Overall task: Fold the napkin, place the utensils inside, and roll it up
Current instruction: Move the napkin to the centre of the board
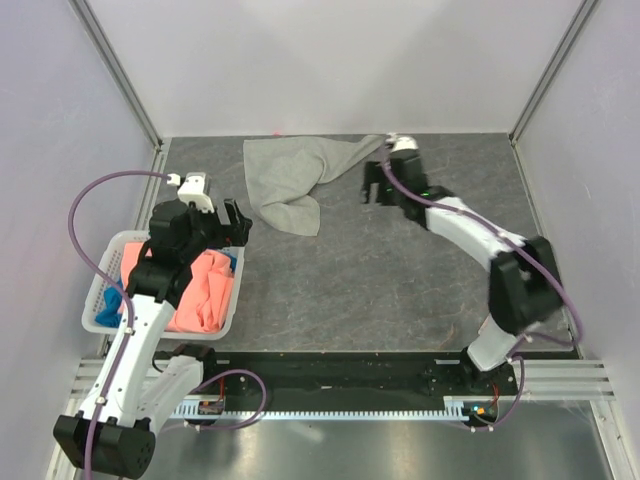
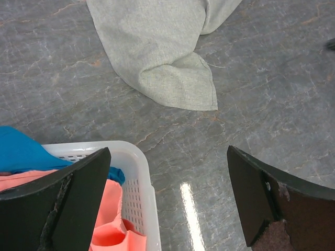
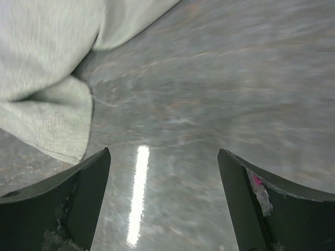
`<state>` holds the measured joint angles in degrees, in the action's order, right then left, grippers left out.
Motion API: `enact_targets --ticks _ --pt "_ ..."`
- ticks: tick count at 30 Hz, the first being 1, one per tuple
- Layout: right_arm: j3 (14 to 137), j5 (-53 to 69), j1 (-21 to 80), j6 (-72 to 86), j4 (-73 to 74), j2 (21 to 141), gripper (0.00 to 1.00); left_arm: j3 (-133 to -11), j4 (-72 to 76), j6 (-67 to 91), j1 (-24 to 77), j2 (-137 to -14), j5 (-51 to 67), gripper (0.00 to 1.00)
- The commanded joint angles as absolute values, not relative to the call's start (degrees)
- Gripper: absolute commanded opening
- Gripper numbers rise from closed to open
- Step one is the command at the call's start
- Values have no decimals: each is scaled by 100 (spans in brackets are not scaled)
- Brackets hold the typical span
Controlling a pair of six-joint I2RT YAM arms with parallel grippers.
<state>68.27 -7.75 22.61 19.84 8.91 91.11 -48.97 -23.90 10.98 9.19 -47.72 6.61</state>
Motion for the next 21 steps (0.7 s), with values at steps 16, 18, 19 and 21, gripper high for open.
enact_targets --ticks 16,18,19,21 --pt "10116 -1863 4341 1960 2328 12691 74 -4887 -2276 958 932 -5036 650 99" --pt "10203 -1951 4420 1934 2460 12805 73 -4887 -2276 967 958 -5054 642 99" --pt "10239 -2012 4499 1907 2557 12840 72 -4878 -2276 958 975 -5062 642 99" --pt "10300 -2153 4561 1899 2654 12893 72 -4878 -2285 967 1019 -5071 633 99"
